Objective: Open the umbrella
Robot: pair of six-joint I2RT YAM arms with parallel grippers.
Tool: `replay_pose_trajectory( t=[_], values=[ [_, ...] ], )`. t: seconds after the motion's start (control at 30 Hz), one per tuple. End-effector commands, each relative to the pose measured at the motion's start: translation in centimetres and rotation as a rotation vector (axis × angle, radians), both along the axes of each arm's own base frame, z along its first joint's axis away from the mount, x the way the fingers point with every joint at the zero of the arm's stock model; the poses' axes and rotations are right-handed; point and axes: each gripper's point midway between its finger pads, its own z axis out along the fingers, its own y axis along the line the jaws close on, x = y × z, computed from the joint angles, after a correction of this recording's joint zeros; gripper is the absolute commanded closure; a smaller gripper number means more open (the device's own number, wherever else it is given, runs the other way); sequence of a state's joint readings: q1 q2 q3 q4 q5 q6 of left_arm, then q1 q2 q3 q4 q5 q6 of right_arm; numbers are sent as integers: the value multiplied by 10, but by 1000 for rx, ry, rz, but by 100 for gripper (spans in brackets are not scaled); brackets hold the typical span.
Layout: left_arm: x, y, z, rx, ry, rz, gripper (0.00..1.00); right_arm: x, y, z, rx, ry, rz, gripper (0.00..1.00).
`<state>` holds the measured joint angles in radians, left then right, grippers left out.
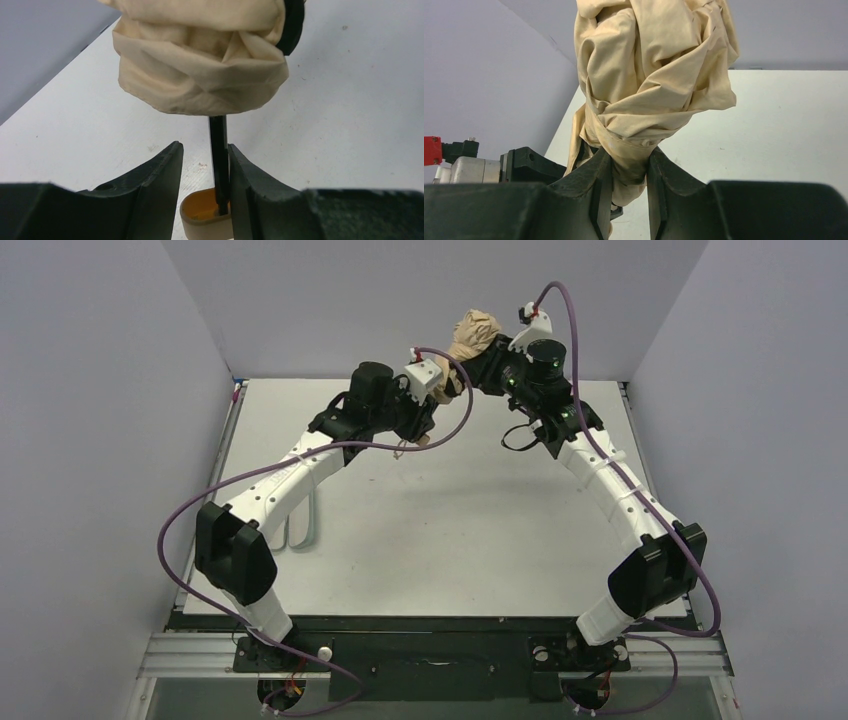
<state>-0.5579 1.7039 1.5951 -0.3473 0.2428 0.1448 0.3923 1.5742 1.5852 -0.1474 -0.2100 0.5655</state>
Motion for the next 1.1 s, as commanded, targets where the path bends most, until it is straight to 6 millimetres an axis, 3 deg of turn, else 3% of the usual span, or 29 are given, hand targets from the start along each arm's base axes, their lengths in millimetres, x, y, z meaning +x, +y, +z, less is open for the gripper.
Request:
replay_pose_trajectory(
  t=[0.0,0.2,0.43,0.73,0.97,1.03,1.07],
  values=[
    [-22,24,-39,128,105,-4,64,-6,-42,121,148,-312,-123,100],
    [-29,33,-62,189,144,-6,59,-4,-49,123,174,-314,-128,100],
    [-29,37,-70,215,158,7,56,-8,-42,125,221,-320,-86,100],
    [-10,7,-21,21,71,7,51,-20,-9,108,278,-276,59,100],
    [-11,0,-11,-48,61,-5,71,-23,-2,106,285,-268,111,100],
    [-14,-3,-4,-81,48,-21,85,-25,2,103,287,-262,130,100],
    [-15,-4,2,-113,38,-23,98,-26,2,103,289,-262,133,100]
  ],
)
